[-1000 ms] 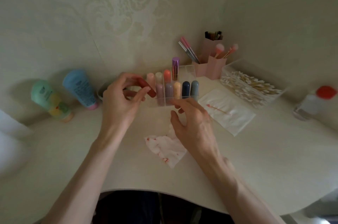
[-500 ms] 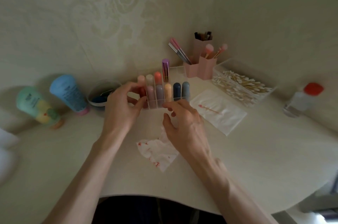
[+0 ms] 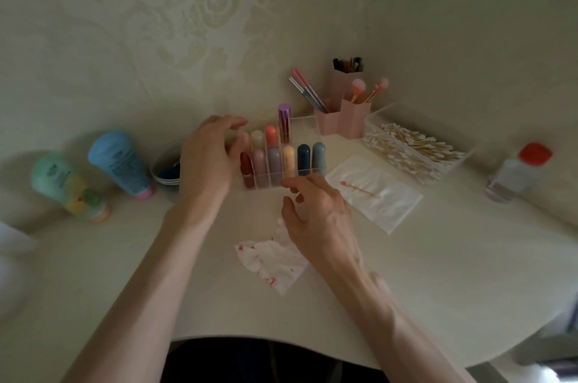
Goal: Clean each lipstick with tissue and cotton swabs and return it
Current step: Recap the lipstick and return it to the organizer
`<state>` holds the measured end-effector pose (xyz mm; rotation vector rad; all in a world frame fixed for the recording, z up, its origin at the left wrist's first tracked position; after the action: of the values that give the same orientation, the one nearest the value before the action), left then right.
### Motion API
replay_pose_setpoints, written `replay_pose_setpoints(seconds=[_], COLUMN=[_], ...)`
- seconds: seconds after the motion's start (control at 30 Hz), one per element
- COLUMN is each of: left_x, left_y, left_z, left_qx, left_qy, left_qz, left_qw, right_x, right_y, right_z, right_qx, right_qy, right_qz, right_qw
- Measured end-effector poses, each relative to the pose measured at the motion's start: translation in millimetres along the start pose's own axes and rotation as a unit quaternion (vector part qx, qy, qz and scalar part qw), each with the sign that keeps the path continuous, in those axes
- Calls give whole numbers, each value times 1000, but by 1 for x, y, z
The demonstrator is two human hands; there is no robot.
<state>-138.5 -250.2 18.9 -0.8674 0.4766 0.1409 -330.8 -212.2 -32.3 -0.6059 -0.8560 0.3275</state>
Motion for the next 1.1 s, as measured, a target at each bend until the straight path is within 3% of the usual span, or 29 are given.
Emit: replay_pose_setpoints(seconds=[0.23,0.33,0.6,0.77,0.87,1.03,1.1], left_x=[10,8,-28,-48,-46,-30,-20], left_y=[-25,-31,-27,18,44,54,52], left_z=[-18,-13,50,66,59,66,70], left_qx=[103,94,-33,43,91,-7,5], left_qy=[-48,-37,30,136,189,225,196], left_qz=[21,20,-23,-33,-4,59,59], left_qw=[993,995,999,989,978,973,979], right_x=[-1,-1,-1,10,12,4,1], right_y=[0,0,1,-3,-3,-1,-1], right_z=[0,-1,0,6,5,7,8], right_qx=[-3,0,-16,-24,-19,-3,0], right_qy=[7,10,-11,-125,-145,-119,-114], right_qz=[-6,-5,-7,-47,-27,-65,-85], right_qw=[1000,1000,1000,991,989,991,990])
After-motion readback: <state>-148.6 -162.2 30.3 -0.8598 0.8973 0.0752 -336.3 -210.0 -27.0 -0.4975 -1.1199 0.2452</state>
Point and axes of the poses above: each hand's wrist, its own y-axis away from the middle knuckle, its own z-axis out of the back of the hand, x = y × z, the point moved 3 cm from there along -y, towards the middle knuckle, and after that the axes turned 14 degrees about -x, right-handed, at the moved point
